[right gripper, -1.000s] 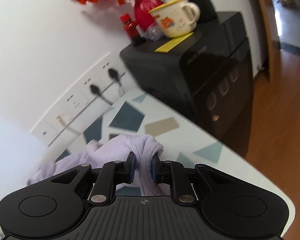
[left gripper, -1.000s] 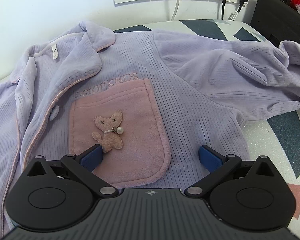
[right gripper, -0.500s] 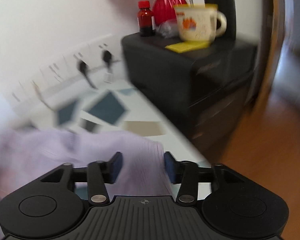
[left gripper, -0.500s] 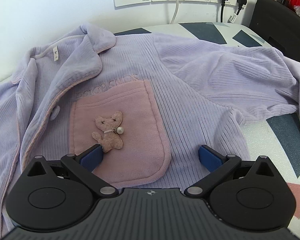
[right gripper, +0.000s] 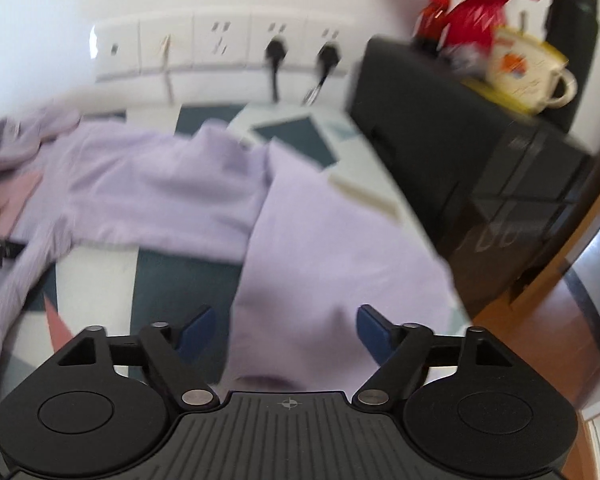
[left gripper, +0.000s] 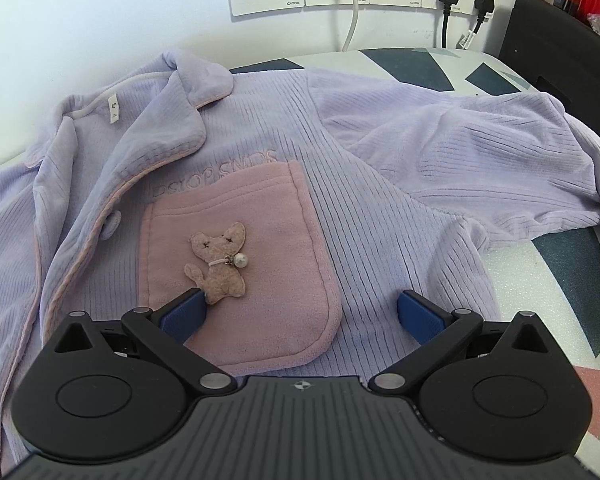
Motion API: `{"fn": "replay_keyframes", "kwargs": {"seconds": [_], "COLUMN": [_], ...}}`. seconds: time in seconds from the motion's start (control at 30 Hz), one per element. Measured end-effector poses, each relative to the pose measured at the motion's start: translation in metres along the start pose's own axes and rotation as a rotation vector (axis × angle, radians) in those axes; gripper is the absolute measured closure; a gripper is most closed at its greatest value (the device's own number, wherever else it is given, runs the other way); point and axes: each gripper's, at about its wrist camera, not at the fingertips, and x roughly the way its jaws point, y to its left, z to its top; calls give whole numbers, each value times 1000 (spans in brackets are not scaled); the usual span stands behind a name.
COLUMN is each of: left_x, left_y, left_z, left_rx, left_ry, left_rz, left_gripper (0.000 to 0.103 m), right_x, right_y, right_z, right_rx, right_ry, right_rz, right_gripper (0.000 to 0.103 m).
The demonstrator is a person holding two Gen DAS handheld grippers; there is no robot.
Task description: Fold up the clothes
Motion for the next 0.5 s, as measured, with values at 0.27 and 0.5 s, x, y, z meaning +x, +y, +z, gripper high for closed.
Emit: {"fn": "replay_keyframes", "kwargs": {"seconds": [0.27,0.5], "left_x": [0,0], "left_y": [-1,-1], "left_z": [0,-1], "left_rx": [-4,-4], "left_ry": [0,-2], "left_rz": [5,5], "left_gripper": [0,0], "right_x": [13,-2], "right_y": [2,-49], "right_z": [-8,5], "right_rx": [-2,239], "right_ry": [40,-12], "right_rz": [51,44], "right_gripper": [45,96]}}
